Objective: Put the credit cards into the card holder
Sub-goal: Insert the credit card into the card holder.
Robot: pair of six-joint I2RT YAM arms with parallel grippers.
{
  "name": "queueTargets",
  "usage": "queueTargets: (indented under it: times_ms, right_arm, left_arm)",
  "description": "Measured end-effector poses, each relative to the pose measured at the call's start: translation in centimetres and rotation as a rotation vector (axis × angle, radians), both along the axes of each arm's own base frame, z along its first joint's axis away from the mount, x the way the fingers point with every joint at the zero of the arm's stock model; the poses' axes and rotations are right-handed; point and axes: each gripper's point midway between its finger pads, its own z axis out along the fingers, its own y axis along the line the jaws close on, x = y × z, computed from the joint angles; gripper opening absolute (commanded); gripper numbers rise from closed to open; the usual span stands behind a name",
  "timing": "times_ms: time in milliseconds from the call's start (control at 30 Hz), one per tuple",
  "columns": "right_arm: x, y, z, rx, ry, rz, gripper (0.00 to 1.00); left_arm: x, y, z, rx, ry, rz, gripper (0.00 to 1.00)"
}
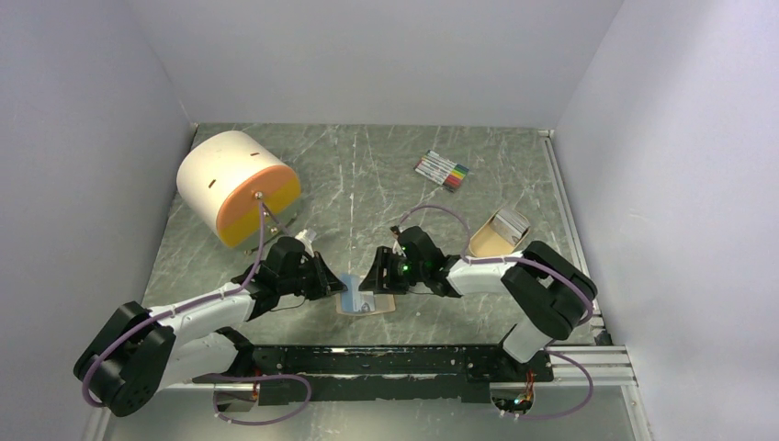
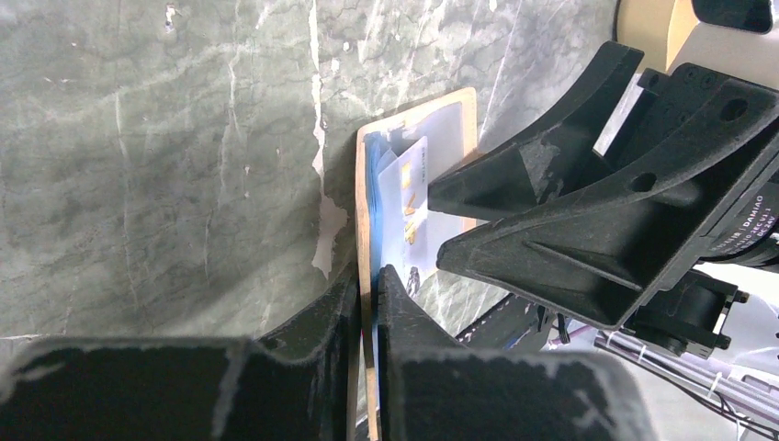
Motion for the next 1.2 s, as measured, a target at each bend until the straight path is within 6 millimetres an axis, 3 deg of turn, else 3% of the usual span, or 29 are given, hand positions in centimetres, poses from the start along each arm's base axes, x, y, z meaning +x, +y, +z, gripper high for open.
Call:
queueTargets:
  times_ms: [333,767,1067,1200]
  right_arm:
    - [-0.8,2.0,0.0,0.066,0.028,0.021,0.55]
    - [-2.1,2.3,0.2,0.17,0.054,0.016,0.55]
    - [-2.3,2.5,0.4,0.228,0.041,0.019,0.56]
    - [-2.2,2.6,0.6,0.238,0.024,0.025,0.57]
  left_arm:
    - [0.0,-0.1,0.1,-0.003,-0.004,-0.005,0.2]
    - [0.1,-0.5,1.1,-0.037,-0.029,-0.018,0.27]
    - [0.3,-0.7,1.9,-0.065,-0.055,-0.013,0.11]
    - [0.4,-0.7,2.0,-0.068,-0.054,-0.011,0.09]
